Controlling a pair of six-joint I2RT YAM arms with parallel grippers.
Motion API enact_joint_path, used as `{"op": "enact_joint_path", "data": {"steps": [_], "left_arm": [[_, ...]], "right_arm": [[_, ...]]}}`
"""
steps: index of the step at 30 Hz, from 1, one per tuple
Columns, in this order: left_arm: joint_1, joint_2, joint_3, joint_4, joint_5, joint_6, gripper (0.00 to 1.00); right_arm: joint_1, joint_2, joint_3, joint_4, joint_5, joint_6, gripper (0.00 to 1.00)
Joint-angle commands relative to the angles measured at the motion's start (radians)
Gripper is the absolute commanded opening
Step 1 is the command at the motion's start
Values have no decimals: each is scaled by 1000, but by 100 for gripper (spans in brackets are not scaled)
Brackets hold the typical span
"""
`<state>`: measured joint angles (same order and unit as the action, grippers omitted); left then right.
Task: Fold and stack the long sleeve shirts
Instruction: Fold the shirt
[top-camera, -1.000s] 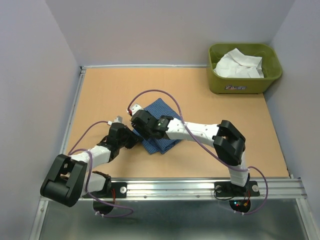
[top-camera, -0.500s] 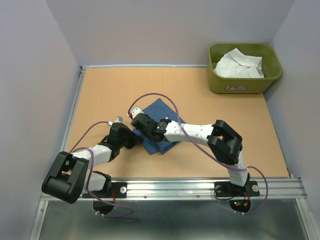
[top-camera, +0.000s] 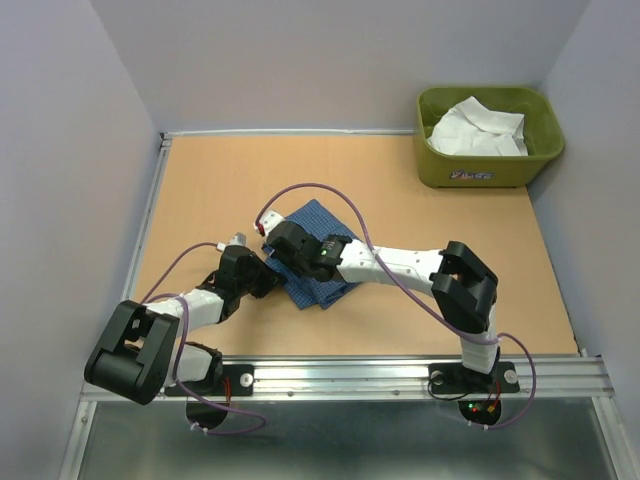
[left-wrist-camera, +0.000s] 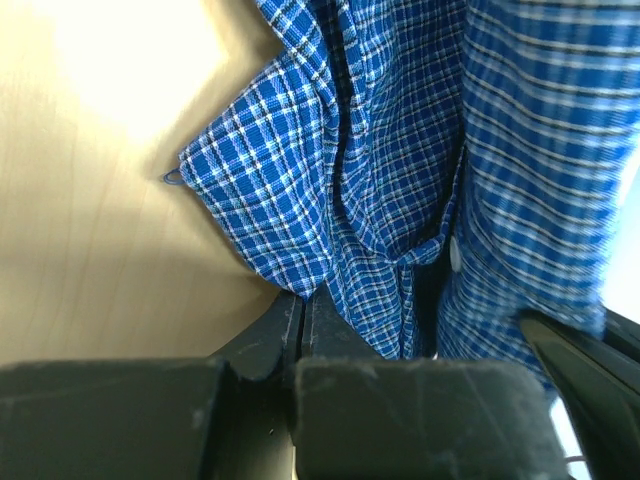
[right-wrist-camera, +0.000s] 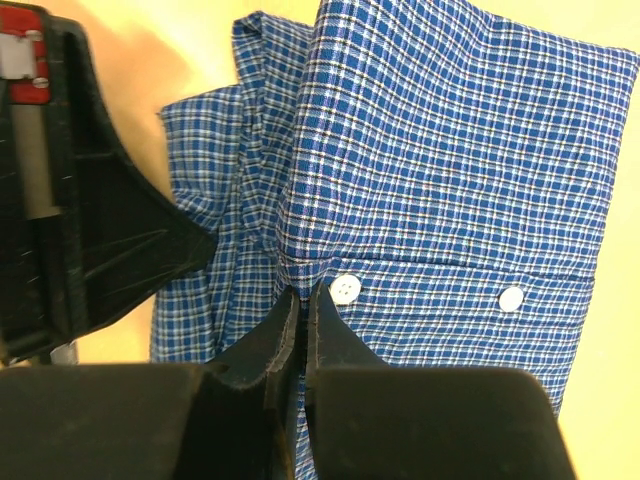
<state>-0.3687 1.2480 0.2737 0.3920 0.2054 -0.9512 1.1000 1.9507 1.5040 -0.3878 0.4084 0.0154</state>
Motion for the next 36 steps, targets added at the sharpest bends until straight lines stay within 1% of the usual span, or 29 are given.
{"op": "enact_joint_path", "data": {"steps": [1,9,11,12,14,15,16,17,19,20,21,23,24,26,27,29,30,32,33,35,36], "left_arm": [[2,1,-5,25,3,12,2],[2,-5,-7,24,2,11,2],[2,-12,-8,19,3,6,3],[2,-15,-10,19,3,3,4],[2,-31,-10,10,8,-6,7],[2,-42,-8,1,8,-9,11],[2,-54,-7,-10,6,-11,13],[2,-86,-1,-40,-6,-14,20],[2,-123,7,-83,-30,-12,27],[2,-165,12,-134,-61,-14,31],[4,-188,21,-159,-78,-14,40],[10,-254,36,-229,-113,-12,49],[14,-275,42,-255,-122,-12,57],[22,-337,56,-329,-153,-6,67],[27,-357,76,-353,-159,-1,74],[40,-399,100,-421,-176,17,79],[45,-410,128,-441,-181,22,81],[50,-423,159,-475,-185,46,81],[50,-421,191,-481,-184,54,77],[50,-400,223,-473,-155,69,69],[50,-386,254,-464,-137,80,58]], "right_arm": [[3,-58,-33,50,-51,-6,1],[4,-47,-85,50,-83,-46,1],[4,-49,-96,50,-83,-42,3],[4,-58,-103,50,-88,-37,13],[3,-67,-105,50,-91,-29,25],[3,-81,-100,50,-86,-20,36],[3,-87,-96,50,-82,-19,40],[4,-98,-88,50,-76,-19,46],[4,-128,-79,50,-63,-19,52],[4,-137,-76,50,-56,12,55],[4,-159,-70,50,-36,18,61],[3,-182,-68,50,-20,31,64],[1,-197,-71,50,-11,47,65],[-14,-239,-85,50,-19,70,66],[-23,-252,-93,50,-46,86,66],[-63,-282,-122,49,-84,135,65],[-78,-315,-136,49,-130,177,65],[-132,-351,-180,49,-199,219,64],[-149,-383,-194,52,-268,254,63],[-176,-404,-221,50,-325,274,61],[-181,-417,-232,53,-357,282,61]]}}
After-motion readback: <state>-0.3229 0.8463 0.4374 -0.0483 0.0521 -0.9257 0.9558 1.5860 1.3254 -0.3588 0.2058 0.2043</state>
